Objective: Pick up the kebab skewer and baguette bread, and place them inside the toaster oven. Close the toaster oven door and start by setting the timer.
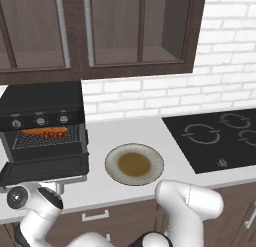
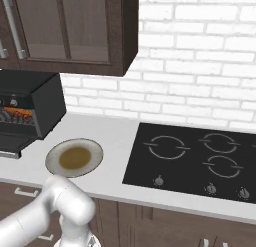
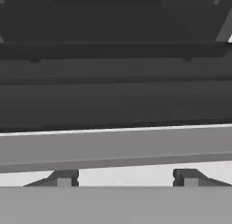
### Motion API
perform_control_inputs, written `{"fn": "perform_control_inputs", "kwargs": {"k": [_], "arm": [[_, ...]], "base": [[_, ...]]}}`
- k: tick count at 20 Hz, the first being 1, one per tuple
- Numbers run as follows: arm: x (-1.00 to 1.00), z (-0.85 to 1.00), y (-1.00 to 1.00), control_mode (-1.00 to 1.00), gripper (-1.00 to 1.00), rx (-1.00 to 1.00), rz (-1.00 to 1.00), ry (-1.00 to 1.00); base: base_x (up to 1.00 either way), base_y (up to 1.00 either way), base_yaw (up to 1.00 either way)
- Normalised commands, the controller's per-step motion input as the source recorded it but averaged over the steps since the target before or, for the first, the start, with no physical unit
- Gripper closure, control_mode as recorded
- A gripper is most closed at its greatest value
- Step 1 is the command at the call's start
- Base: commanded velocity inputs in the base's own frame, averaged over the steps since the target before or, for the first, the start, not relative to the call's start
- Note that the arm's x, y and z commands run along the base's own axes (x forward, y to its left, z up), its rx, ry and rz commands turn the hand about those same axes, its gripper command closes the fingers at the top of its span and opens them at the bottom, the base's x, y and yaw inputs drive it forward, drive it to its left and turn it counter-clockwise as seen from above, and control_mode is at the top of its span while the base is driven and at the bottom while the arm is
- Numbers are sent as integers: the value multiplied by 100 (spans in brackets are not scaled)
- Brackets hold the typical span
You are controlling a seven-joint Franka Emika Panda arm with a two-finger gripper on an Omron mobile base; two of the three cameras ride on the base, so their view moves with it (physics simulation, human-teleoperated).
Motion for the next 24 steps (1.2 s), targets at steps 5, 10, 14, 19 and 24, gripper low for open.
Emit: {"fn": "perform_control_inputs", "kwargs": {"k": [5,10,14,19,24], "arm": [[15,79,-10,-100,-100,0,-5,-8],[14,65,-3,-100,-100,0,-3,-13],[19,61,-2,-100,-100,0,-1,-12],[32,63,-4,-100,-100,0,-1,-12],[32,35,-2,-100,-100,0,0,-7]], "base": [[0,0,0],[0,0,0],[0,0,0],[0,0,0],[0,0,0]]}}
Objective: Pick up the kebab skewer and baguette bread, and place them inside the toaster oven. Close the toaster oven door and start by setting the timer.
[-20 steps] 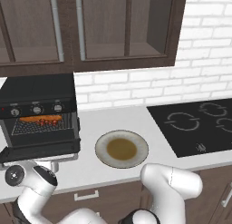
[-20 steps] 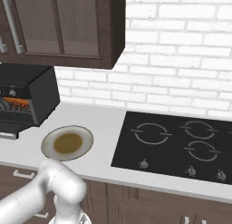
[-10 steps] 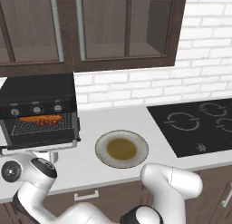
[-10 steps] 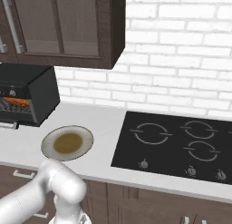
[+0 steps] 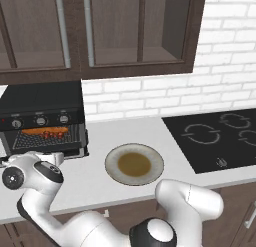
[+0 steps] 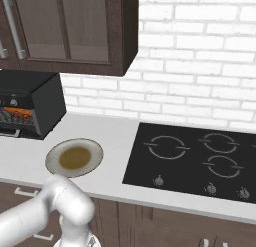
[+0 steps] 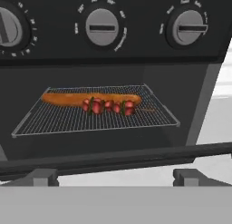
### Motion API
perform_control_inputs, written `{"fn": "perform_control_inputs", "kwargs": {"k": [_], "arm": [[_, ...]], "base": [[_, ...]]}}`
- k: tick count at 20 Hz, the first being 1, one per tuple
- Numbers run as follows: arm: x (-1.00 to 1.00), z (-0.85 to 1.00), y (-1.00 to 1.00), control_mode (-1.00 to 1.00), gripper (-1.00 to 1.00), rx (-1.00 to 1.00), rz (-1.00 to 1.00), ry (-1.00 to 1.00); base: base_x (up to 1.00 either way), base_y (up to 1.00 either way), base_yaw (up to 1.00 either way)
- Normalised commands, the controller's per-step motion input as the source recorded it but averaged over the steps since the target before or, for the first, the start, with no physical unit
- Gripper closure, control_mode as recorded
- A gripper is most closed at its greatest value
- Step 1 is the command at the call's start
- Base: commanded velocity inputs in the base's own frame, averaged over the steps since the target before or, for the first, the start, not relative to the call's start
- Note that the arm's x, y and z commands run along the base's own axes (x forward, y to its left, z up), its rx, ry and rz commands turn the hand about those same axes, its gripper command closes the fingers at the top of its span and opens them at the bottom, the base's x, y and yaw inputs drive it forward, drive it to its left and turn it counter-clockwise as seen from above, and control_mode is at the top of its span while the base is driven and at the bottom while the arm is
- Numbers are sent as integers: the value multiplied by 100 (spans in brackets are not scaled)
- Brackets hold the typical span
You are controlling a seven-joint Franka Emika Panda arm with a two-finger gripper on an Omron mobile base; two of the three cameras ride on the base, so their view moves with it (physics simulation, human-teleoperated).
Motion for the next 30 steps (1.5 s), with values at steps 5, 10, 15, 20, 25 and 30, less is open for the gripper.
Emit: {"fn": "perform_control_inputs", "kwargs": {"k": [5,10,15,20,25,30], "arm": [[25,2,-1,-100,-100,0,0,-2],[-21,-9,0,-100,-100,0,0,0],[-48,-5,0,-100,-100,0,0,0],[-31,-39,0,-100,-100,0,0,5],[0,-45,0,-100,-100,0,0,4],[39,-10,0,-100,-100,0,0,0]], "base": [[0,0,0],[0,0,0],[0,0,0],[0,0,0],[0,0,0],[0,0,0]]}}
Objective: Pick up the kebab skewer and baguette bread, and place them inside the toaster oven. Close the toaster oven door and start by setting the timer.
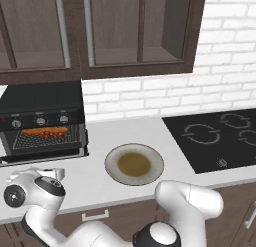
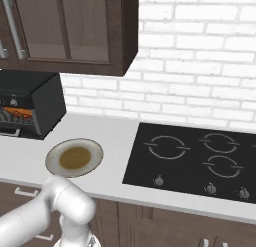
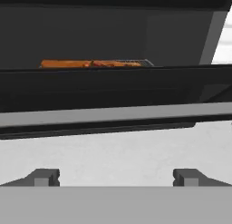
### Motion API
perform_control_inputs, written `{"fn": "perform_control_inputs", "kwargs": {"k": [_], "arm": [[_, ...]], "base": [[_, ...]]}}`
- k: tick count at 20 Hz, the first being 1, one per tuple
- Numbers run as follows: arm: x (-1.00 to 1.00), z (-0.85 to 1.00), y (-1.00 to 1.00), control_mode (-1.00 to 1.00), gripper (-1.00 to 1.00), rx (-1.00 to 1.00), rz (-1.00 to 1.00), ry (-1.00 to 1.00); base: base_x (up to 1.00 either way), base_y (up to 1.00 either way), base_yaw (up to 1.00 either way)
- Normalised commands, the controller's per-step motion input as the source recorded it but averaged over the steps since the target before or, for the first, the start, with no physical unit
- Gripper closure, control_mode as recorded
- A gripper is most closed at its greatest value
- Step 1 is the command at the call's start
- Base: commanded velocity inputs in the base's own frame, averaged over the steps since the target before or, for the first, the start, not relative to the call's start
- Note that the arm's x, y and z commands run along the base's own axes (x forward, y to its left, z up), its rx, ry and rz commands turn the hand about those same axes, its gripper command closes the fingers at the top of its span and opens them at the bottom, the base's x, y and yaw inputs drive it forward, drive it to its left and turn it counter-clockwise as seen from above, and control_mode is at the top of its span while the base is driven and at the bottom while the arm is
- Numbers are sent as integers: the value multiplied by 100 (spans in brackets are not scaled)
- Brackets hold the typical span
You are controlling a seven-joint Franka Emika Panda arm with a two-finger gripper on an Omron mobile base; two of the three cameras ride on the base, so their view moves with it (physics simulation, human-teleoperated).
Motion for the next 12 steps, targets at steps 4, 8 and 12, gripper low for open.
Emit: {"fn": "perform_control_inputs", "kwargs": {"k": [4,8,12], "arm": [[58,0,0,-100,-100,0,0,0],[66,0,0,-100,-100,0,0,-1],[61,0,0,-100,-100,0,0,-1]], "base": [[0,0,0],[0,0,0],[0,0,0]]}}
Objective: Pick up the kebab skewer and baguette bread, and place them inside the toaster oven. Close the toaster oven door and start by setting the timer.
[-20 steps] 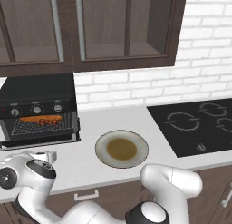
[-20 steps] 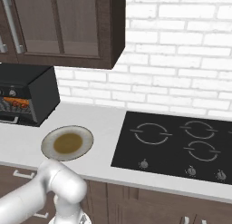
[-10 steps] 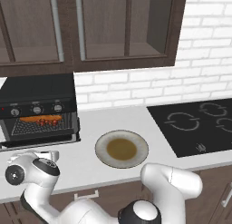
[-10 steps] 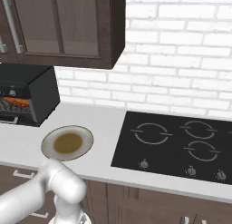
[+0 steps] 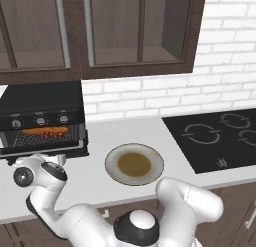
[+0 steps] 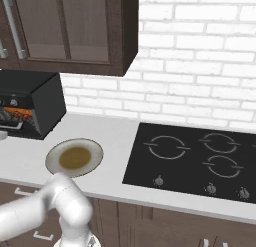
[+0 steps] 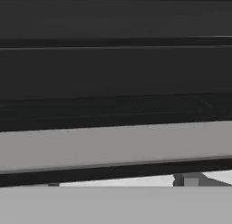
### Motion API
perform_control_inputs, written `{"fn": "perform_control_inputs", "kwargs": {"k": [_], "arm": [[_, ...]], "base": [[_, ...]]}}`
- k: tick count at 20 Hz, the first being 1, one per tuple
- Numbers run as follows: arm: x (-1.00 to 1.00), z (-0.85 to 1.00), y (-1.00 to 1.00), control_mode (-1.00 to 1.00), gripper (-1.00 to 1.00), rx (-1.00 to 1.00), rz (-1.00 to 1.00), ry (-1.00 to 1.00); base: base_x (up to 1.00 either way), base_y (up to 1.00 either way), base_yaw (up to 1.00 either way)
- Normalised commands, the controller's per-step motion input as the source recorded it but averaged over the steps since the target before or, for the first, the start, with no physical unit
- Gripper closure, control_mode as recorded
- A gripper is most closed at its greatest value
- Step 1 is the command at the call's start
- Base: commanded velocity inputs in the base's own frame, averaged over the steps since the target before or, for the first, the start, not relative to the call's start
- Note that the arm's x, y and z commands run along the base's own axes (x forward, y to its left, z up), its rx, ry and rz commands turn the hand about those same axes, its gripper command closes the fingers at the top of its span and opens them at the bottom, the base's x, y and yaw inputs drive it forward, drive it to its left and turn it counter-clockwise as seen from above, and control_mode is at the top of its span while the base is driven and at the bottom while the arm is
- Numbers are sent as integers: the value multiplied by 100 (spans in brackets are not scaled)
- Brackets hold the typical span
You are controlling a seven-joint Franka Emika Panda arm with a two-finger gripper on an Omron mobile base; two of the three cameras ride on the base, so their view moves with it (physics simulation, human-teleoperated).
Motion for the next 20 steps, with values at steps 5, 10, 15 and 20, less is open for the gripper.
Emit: {"fn": "perform_control_inputs", "kwargs": {"k": [5,10,15,20], "arm": [[64,0,0,-100,-100,0,0,-1],[67,0,0,-100,-100,0,0,-1],[52,0,1,-100,-100,0,0,0],[-16,2,0,-100,-100,0,0,0]], "base": [[0,0,0],[0,0,0],[0,0,0],[0,0,0]]}}
